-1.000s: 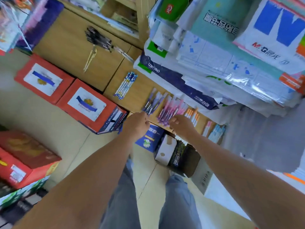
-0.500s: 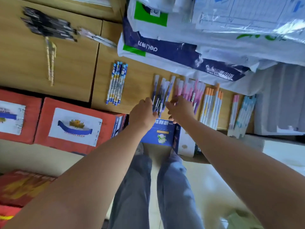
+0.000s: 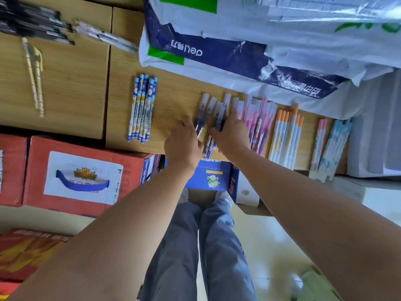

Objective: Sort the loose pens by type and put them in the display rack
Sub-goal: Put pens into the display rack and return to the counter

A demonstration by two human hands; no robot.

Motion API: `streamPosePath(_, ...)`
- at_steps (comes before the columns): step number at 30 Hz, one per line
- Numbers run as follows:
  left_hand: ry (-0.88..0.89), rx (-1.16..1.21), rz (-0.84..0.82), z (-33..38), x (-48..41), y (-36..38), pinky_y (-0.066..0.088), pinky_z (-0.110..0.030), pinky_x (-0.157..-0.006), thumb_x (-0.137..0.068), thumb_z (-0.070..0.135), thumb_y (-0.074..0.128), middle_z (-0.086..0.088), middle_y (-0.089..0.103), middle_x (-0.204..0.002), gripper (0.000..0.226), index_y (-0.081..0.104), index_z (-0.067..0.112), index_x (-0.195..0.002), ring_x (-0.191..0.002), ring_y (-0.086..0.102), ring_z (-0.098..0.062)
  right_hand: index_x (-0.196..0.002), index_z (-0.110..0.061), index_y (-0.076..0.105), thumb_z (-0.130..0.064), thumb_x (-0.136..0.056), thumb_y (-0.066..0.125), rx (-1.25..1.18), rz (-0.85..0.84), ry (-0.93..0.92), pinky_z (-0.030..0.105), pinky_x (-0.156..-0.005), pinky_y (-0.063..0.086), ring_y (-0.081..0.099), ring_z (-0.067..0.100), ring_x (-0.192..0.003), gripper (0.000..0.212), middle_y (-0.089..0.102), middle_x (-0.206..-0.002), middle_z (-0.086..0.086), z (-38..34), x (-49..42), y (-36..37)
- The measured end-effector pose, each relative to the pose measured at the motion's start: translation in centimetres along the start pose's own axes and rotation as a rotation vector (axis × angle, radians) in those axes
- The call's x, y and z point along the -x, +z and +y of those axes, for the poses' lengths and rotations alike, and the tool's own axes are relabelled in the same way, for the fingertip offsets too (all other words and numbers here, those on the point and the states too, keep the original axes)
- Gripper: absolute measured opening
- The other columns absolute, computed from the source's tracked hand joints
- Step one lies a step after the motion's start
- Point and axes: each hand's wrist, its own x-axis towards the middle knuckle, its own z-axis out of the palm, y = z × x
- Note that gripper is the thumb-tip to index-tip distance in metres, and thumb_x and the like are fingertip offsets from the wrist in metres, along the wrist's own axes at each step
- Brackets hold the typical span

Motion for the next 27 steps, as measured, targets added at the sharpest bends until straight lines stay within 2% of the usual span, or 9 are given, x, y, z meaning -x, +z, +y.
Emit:
streamPosePath(4,0.018,-0.107,0.023,-0.3,-0.6,-0.2,0.036,-0.031,-0.056,-0.090,0.025,0.057,-0.011,0.055,-0.109,0.044,0.040,0.003,-0.124,-0.088,0.063,-0.027,-0.124,-0.002,0.035,-0.041,-0.090,0.061,0.021,-0.036,0.002,0.031,-0.053,0.038,0.062,0.027,-0.082,0.058,0.055,-0.086,0.008,-0.5,0.1,-0.1)
streamPosePath(9,0.010,-0.142,-0.024,0.0,-1.4,-0.3,0.038,-0.033,-0.056,-0.091,0.032,0.056,-0.012,0.060,-0.104,0.046,0.042,-0.001,-0.121,-0.088,0.065,-0.028,-0.116,-0.001,0.037,-0.027,-0.088,0.065,-0.013,-0.082,0.023,0.034,-0.063,0.043,0.061,0.034,-0.100,0.047,0.059,-0.106,0.016,-1.1,0.1,0.1)
streamPosePath(11,0.004,-0.177,-0.042,0.0,-1.4,-0.3,0.040,-0.033,-0.057,-0.090,0.037,0.059,-0.012,0.061,-0.103,0.052,0.042,-0.001,-0.121,-0.089,0.065,-0.028,-0.116,-0.002,0.037,-0.025,-0.087,0.066,-0.030,-0.087,0.029,0.036,-0.067,0.047,0.060,0.033,-0.103,0.047,0.059,-0.108,0.015,-1.3,0.3,0.1)
streamPosePath(13,0.012,-0.198,-0.046,-0.2,-1.5,-0.3,0.042,-0.034,-0.058,-0.091,0.038,0.056,-0.012,0.062,-0.102,0.048,0.044,-0.001,-0.118,-0.089,0.065,-0.029,-0.116,-0.003,0.036,-0.025,-0.087,0.067,-0.025,-0.091,0.028,0.037,-0.067,0.048,0.060,0.033,-0.101,0.048,0.059,-0.106,0.014,-1.4,0.4,0.2)
streamPosePath(17,-0.029,-0.007,-0.024,-0.9,-1.9,0.4,0.041,-0.034,-0.058,-0.096,0.029,0.043,-0.013,0.064,-0.097,0.031,0.052,0.002,-0.110,-0.085,0.063,-0.032,-0.114,-0.005,0.036,-0.027,-0.086,0.068,0.024,-0.090,0.016,0.035,-0.062,0.044,0.062,0.033,-0.097,0.048,0.061,-0.101,0.014,-1.5,0.3,0.7)
streamPosePath(20,-0.051,0.099,0.002,-1.4,-1.5,0.4,0.042,-0.033,-0.060,-0.097,0.028,0.038,-0.011,0.061,-0.088,0.030,0.055,0.004,-0.106,-0.082,0.062,-0.032,-0.117,-0.006,0.036,-0.025,-0.087,0.067,0.071,-0.095,-0.004,0.034,-0.061,0.042,0.062,0.034,-0.096,0.048,0.061,-0.103,0.015,-1.5,0.4,0.8)
streamPosePath(24,0.024,0.131,0.022,-1.8,-0.5,0.0,0.049,-0.039,-0.062,-0.102,0.032,0.032,-0.011,0.061,-0.080,0.036,0.055,0.004,-0.102,-0.076,0.062,-0.033,-0.121,-0.005,0.036,-0.026,-0.089,0.065,0.125,-0.073,-0.035,0.033,-0.060,0.041,0.064,0.033,-0.096,0.047,0.062,-0.104,0.014,-1.4,0.6,0.7)
streamPosePath(27,0.036,0.207,-0.002,-2.0,-0.2,-0.1,0.045,-0.039,-0.060,-0.103,0.031,0.032,-0.007,0.055,-0.075,0.034,0.053,0.004,-0.104,-0.073,0.060,-0.032,-0.117,-0.006,0.038,-0.023,-0.092,0.060,0.037,-0.083,-0.030,0.034,-0.061,0.040,0.060,0.031,-0.088,0.037,0.060,-0.096,0.012,-1.2,0.9,0.8)
